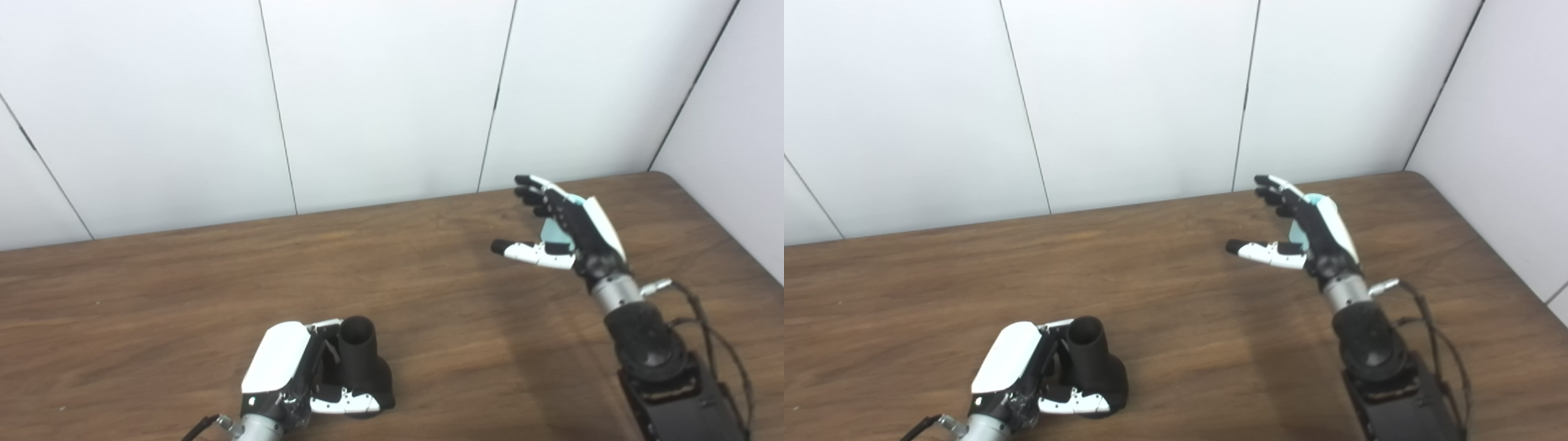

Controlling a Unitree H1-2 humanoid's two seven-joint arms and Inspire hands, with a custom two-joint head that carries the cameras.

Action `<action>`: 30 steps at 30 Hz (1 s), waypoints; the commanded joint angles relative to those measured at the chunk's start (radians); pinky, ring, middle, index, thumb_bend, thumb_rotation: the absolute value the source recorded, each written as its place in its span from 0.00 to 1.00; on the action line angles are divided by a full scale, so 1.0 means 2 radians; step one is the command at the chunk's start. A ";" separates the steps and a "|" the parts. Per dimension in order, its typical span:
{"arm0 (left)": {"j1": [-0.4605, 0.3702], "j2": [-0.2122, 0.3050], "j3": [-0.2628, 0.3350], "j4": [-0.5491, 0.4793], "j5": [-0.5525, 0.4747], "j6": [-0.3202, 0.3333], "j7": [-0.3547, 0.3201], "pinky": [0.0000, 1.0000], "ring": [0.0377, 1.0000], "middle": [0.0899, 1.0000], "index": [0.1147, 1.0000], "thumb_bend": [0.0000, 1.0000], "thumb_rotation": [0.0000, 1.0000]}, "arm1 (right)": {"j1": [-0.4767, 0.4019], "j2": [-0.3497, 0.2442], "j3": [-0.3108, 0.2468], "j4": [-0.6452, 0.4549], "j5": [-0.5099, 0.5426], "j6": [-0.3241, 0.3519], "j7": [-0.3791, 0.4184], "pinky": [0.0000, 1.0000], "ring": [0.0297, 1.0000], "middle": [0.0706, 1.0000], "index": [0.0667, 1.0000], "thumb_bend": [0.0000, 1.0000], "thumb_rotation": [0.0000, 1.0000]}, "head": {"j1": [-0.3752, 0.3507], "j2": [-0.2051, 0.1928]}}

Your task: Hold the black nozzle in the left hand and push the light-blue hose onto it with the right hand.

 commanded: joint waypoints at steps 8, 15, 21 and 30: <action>0.030 0.018 -0.003 0.038 -0.002 0.008 -0.036 0.36 0.35 0.38 0.46 0.50 0.00 | -0.085 -0.138 0.062 0.045 -0.146 -0.040 0.050 0.80 0.86 0.82 0.80 0.74 0.16 | 0.000 0.002; 0.033 0.017 -0.001 0.037 0.000 0.014 -0.040 0.36 0.36 0.38 0.46 0.50 0.00 | -0.134 -0.185 0.098 0.119 -0.197 -0.042 0.100 0.94 0.94 0.87 0.82 0.87 0.23 | 0.005 0.002; 0.033 0.019 0.000 0.037 -0.002 0.013 -0.040 0.37 0.35 0.38 0.44 0.50 0.00 | -0.163 -0.194 0.114 0.174 -0.213 -0.038 0.136 0.95 0.96 0.89 0.85 0.96 0.29 | 0.007 0.002; 0.031 0.023 0.000 0.038 -0.001 0.013 -0.045 0.35 0.35 0.39 0.46 0.50 0.00 | -0.171 -0.165 0.107 0.202 -0.191 -0.027 0.146 0.81 0.89 0.87 0.84 1.00 0.35 | 0.003 0.004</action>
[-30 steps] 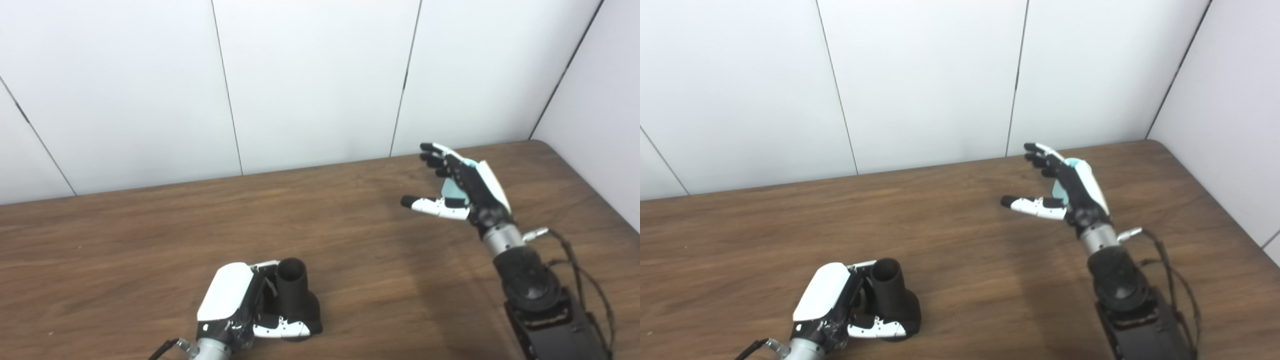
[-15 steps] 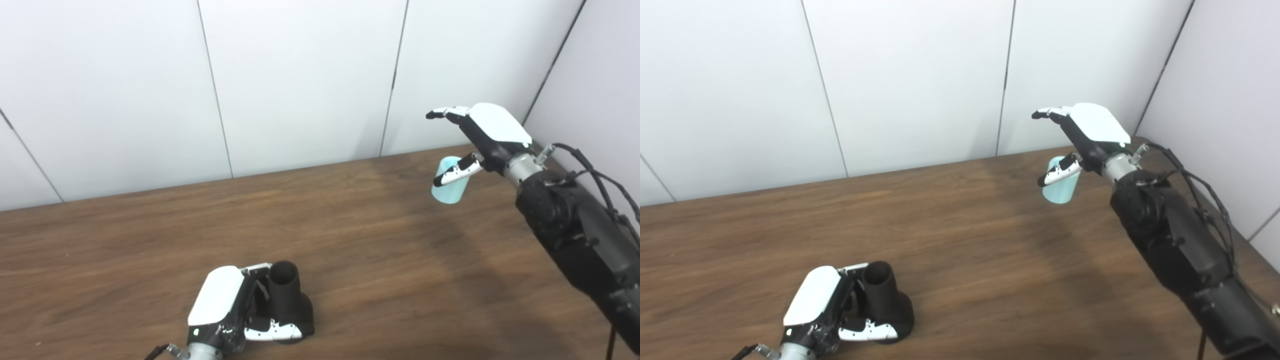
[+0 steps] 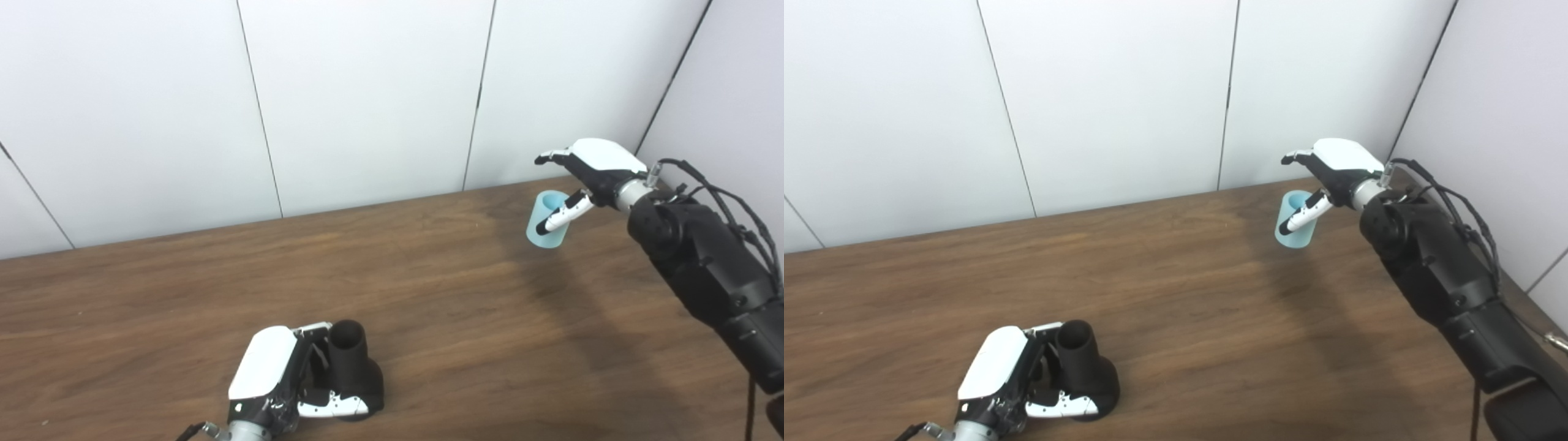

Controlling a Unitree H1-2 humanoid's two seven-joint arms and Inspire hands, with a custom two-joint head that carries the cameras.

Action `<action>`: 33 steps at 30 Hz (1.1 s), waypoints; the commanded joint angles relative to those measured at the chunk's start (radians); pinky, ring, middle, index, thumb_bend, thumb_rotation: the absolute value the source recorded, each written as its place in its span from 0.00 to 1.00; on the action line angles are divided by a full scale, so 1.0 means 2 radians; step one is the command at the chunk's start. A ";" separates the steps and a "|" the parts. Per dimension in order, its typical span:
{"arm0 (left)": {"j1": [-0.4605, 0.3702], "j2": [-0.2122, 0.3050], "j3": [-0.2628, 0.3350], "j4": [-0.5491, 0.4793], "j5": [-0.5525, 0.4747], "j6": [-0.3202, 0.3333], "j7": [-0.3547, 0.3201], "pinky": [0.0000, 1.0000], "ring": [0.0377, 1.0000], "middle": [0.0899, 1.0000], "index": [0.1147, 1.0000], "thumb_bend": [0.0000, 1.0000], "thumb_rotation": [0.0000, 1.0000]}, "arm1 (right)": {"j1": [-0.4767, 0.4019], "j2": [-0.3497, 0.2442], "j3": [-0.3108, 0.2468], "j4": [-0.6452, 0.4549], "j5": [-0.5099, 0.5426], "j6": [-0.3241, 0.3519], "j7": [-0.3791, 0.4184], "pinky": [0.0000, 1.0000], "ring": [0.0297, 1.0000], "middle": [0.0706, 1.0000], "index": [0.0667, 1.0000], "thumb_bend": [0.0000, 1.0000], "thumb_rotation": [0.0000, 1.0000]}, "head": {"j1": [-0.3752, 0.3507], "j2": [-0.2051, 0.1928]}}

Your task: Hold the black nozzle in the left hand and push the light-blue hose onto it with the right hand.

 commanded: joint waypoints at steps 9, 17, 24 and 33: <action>0.027 0.024 -0.010 0.037 0.010 0.026 -0.052 0.35 0.36 0.38 0.46 0.50 0.00 | -0.016 0.006 -0.014 0.008 0.026 0.001 -0.008 0.61 0.71 0.77 0.80 0.97 0.22 | -0.001 0.001; 0.027 0.029 -0.009 0.037 0.008 0.023 -0.050 0.35 0.36 0.38 0.46 0.50 0.00 | -0.008 0.006 -0.012 0.006 0.029 0.009 -0.002 0.64 0.73 0.78 0.81 0.96 0.23 | -0.003 0.002; 0.028 0.032 -0.008 0.030 0.006 0.027 -0.058 0.37 0.36 0.39 0.45 0.50 0.00 | -0.013 -0.001 -0.011 0.037 0.033 -0.014 -0.013 0.69 0.76 0.79 0.80 0.97 0.24 | -0.004 0.005; 0.027 0.035 -0.006 0.030 0.001 0.024 -0.064 0.37 0.35 0.38 0.45 0.50 0.00 | -0.008 -0.002 -0.010 0.032 0.032 -0.012 -0.010 0.66 0.71 0.74 0.77 0.93 0.19 | -0.004 0.008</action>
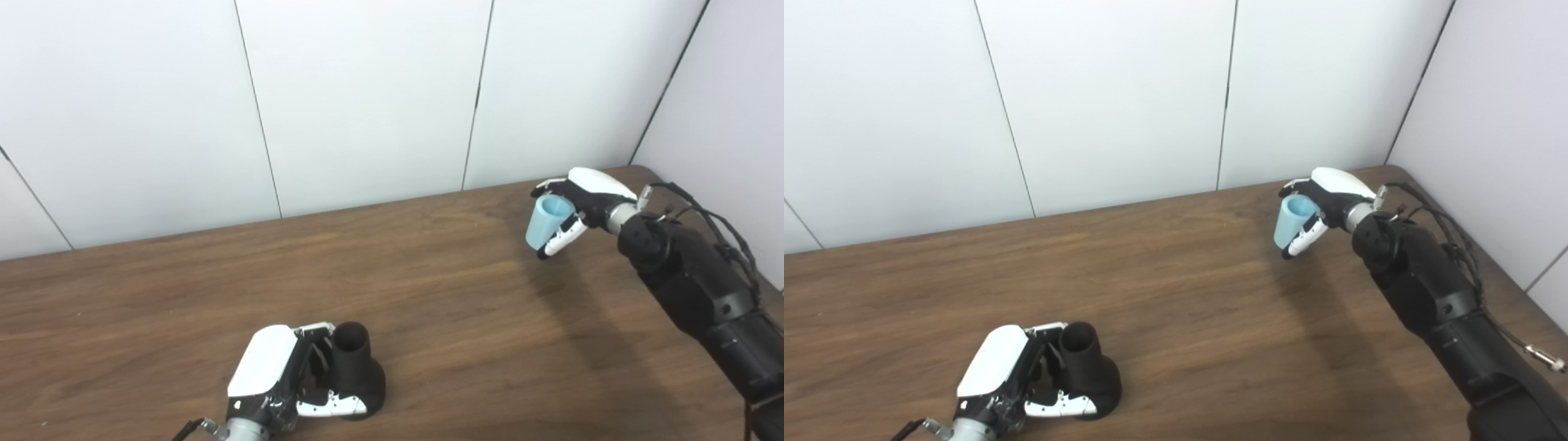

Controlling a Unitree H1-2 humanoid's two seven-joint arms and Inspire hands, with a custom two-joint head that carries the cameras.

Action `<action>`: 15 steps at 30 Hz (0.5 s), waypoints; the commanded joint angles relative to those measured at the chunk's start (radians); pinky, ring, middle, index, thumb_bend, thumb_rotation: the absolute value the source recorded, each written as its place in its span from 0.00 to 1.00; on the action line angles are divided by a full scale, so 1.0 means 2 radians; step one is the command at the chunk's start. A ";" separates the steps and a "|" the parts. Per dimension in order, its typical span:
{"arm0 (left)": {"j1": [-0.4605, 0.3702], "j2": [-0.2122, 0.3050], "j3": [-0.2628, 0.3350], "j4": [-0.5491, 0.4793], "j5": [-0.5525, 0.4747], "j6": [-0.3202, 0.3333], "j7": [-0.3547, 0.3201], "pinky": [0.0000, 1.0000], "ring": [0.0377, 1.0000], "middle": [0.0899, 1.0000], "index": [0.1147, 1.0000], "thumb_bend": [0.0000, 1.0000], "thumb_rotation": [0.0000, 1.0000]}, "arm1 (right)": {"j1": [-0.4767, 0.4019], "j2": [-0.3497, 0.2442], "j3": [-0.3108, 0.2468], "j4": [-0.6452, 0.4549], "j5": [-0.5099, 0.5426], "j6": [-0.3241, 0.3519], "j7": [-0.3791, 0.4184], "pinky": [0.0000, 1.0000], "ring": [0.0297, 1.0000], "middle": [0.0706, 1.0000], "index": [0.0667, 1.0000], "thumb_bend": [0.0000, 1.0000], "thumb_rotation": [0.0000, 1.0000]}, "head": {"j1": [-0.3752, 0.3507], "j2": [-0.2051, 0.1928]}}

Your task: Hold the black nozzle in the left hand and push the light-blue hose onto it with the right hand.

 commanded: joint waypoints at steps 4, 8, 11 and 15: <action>0.036 0.026 -0.003 0.028 0.003 0.028 -0.049 0.36 0.36 0.38 0.46 0.50 0.00 | -0.015 -0.020 -0.006 -0.018 0.002 -0.015 -0.008 0.66 0.70 0.73 0.75 0.91 0.17 | 0.002 0.002; 0.035 0.027 -0.003 0.027 0.004 0.028 -0.051 0.35 0.35 0.39 0.46 0.50 0.00 | -0.013 -0.020 -0.006 -0.014 0.002 -0.024 -0.012 0.65 0.69 0.72 0.73 0.91 0.16 | 0.000 0.002; 0.036 0.027 -0.003 0.027 0.004 0.028 -0.051 0.34 0.35 0.39 0.46 0.50 0.00 | -0.012 -0.019 -0.007 -0.014 0.001 -0.025 -0.014 0.65 0.69 0.71 0.72 0.90 0.16 | 0.000 0.002; 0.036 0.029 -0.005 0.029 0.007 0.022 -0.048 0.35 0.36 0.39 0.46 0.50 0.00 | -0.011 -0.016 -0.010 -0.015 0.004 -0.024 -0.016 0.64 0.67 0.70 0.72 0.89 0.15 | 0.001 0.004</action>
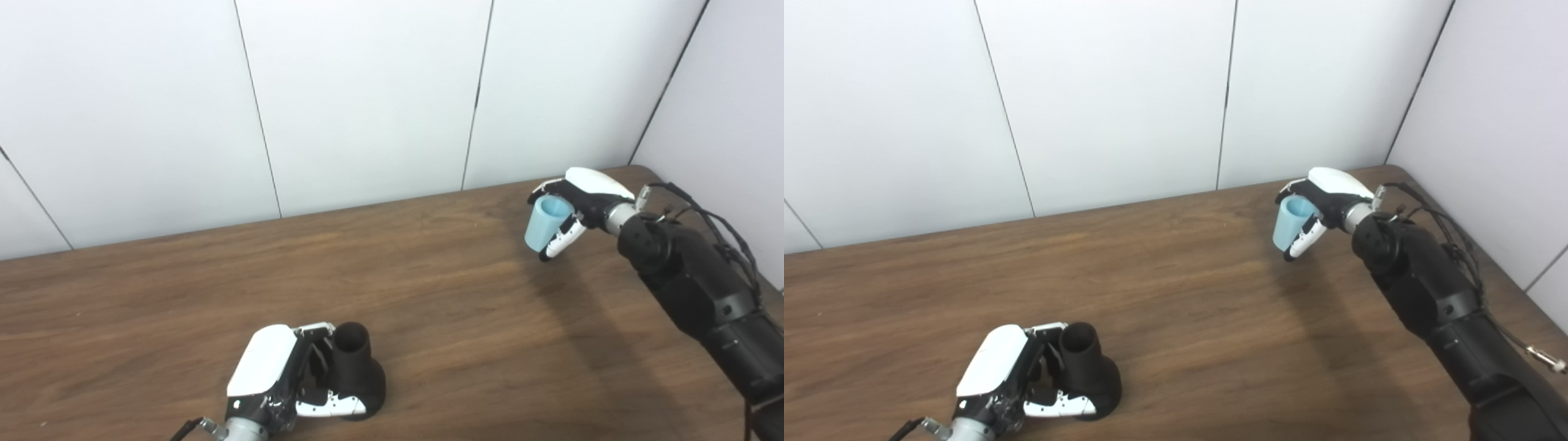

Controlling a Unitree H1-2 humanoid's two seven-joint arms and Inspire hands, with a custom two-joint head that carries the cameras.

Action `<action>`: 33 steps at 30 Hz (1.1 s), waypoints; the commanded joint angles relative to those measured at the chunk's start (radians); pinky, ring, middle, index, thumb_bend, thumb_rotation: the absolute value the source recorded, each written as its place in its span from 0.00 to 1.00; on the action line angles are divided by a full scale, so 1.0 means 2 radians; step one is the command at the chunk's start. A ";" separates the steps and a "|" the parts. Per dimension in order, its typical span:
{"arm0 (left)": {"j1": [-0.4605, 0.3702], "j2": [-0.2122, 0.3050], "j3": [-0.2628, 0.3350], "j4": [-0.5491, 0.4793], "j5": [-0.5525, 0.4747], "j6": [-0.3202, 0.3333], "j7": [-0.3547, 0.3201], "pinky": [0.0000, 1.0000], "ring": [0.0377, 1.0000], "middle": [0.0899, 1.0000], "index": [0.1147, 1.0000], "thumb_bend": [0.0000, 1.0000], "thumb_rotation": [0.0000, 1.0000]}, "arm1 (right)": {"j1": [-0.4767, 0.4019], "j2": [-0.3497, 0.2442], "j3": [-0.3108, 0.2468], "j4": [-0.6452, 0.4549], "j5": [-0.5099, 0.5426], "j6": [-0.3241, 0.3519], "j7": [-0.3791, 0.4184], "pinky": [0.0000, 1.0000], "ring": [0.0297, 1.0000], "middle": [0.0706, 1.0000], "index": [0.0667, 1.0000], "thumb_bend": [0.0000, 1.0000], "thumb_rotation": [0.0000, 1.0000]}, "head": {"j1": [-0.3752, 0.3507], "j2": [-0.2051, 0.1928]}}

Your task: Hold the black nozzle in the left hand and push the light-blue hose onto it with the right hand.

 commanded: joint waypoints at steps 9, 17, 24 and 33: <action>0.037 0.027 -0.005 0.030 0.007 0.025 -0.047 0.34 0.36 0.38 0.46 0.50 0.00 | -0.013 -0.005 -0.010 0.001 0.007 -0.002 -0.030 0.52 0.41 0.44 0.53 0.52 0.00 | 0.000 0.003; 0.037 0.029 -0.004 0.028 0.006 0.025 -0.046 0.36 0.36 0.38 0.46 0.50 0.00 | -0.011 -0.004 -0.006 0.007 0.006 -0.001 -0.035 0.43 0.37 0.45 0.51 0.51 0.00 | 0.000 0.004; 0.036 0.028 -0.002 0.026 0.005 0.030 -0.050 0.33 0.36 0.38 0.46 0.50 0.00 | -0.004 -0.004 -0.006 0.003 0.007 -0.008 -0.044 0.45 0.39 0.47 0.49 0.51 0.00 | 0.002 0.005; 0.039 0.025 -0.005 0.019 0.014 0.037 -0.055 0.35 0.35 0.38 0.46 0.50 0.00 | 0.029 -0.001 -0.026 -0.092 0.013 -0.002 -0.055 0.48 0.39 0.48 0.48 0.52 0.00 | 0.019 0.008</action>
